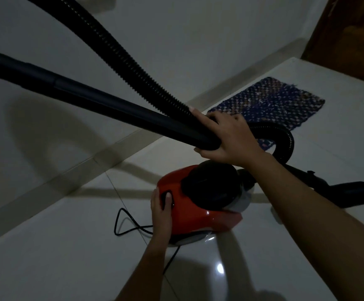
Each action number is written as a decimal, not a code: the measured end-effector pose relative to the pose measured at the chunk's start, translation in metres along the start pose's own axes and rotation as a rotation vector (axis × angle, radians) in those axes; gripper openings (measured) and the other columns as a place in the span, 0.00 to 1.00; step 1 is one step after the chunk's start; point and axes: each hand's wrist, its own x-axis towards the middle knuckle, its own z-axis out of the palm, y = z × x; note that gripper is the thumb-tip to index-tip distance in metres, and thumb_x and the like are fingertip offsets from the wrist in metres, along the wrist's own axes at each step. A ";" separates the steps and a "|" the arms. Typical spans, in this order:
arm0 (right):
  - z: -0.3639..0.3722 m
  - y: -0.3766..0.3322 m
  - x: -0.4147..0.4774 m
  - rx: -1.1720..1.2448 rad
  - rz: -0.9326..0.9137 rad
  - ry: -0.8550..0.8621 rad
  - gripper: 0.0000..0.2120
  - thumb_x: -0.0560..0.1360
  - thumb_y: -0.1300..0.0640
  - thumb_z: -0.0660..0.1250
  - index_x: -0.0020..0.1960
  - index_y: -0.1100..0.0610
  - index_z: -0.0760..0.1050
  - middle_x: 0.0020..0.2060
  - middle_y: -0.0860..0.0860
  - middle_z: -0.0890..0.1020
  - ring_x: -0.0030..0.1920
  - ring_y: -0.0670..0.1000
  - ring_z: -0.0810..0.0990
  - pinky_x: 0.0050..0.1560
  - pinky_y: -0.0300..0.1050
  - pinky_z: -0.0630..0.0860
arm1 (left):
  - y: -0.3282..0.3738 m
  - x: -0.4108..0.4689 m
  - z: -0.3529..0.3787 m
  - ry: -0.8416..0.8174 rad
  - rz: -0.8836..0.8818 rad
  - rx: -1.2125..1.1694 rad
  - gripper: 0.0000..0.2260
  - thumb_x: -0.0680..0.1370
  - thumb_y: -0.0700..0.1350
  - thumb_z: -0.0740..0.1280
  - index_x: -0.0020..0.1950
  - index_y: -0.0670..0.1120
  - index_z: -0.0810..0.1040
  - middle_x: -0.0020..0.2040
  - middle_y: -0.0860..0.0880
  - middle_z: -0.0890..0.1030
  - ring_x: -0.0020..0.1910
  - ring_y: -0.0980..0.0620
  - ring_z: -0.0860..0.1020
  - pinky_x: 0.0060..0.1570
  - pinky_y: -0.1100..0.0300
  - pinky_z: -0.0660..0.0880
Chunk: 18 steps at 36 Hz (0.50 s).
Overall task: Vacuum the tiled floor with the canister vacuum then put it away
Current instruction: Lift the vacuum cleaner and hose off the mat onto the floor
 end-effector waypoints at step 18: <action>-0.004 -0.003 -0.004 0.045 0.017 0.006 0.41 0.68 0.35 0.61 0.77 0.48 0.55 0.50 0.53 0.78 0.49 0.54 0.77 0.49 0.51 0.69 | 0.009 0.002 -0.003 0.044 -0.094 -0.052 0.23 0.78 0.51 0.64 0.72 0.52 0.65 0.69 0.45 0.70 0.65 0.44 0.71 0.63 0.44 0.71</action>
